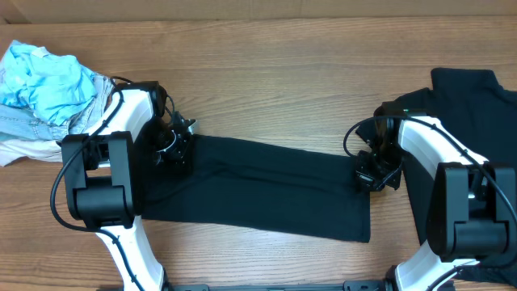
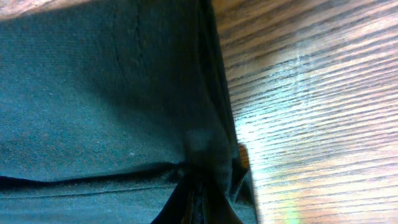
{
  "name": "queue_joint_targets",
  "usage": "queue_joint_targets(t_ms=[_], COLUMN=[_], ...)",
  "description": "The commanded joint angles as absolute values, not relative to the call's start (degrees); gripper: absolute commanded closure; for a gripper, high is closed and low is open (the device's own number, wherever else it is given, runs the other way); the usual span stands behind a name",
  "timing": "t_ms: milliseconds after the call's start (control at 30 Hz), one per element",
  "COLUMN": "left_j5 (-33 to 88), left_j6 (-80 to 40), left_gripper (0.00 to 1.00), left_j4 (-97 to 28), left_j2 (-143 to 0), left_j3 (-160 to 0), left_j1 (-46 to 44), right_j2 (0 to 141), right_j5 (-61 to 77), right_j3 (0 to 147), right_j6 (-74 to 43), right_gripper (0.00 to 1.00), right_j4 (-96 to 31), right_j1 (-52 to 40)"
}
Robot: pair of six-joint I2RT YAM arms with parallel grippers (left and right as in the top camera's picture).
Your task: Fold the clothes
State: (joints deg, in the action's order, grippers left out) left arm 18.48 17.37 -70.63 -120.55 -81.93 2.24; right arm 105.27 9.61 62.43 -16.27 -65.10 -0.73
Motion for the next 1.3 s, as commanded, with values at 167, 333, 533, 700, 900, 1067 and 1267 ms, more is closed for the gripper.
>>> queue_joint_targets(t_ms=[167,333,533,700,900,1067,1267], left_j5=[19.5,19.6,19.6,19.6,19.6,19.4,17.3], left_j6=[16.2,14.2,10.4,7.2,5.1,6.2,6.8], left_gripper=[0.96,0.96,0.87,0.87,0.84,0.61,0.6], left_j4=[-77.9,-83.8,-86.5,-88.9,-90.1,-92.8,-96.1], left_j2=[-120.3,-120.2,-120.2,-120.2,-120.2,-120.2,-120.2], left_j3=[-88.4,-91.2,-90.7,-87.9,-83.0,-83.5,-93.3], left_j1=[1.9,1.4,0.0,-2.0,-3.0,-2.7,-1.4], right_j2=[104.4,104.4,104.4,104.4,104.4,104.4,104.4], right_j5=[9.0,9.0,9.0,9.0,9.0,9.0,9.0], right_j3=[62.1,62.1,62.1,62.1,62.1,62.1,62.1], right_j6=[-16.3,-16.3,-16.3,-16.3,-16.3,-16.3,-16.3], right_gripper=[0.95,0.95,0.95,0.95,0.95,0.95,0.95], right_j4=[-64.8,-64.8,-64.8,-64.8,-64.8,-64.8,-64.8], right_j1=[-0.4,-0.4,-0.4,-0.4,-0.4,-0.4,-0.4])
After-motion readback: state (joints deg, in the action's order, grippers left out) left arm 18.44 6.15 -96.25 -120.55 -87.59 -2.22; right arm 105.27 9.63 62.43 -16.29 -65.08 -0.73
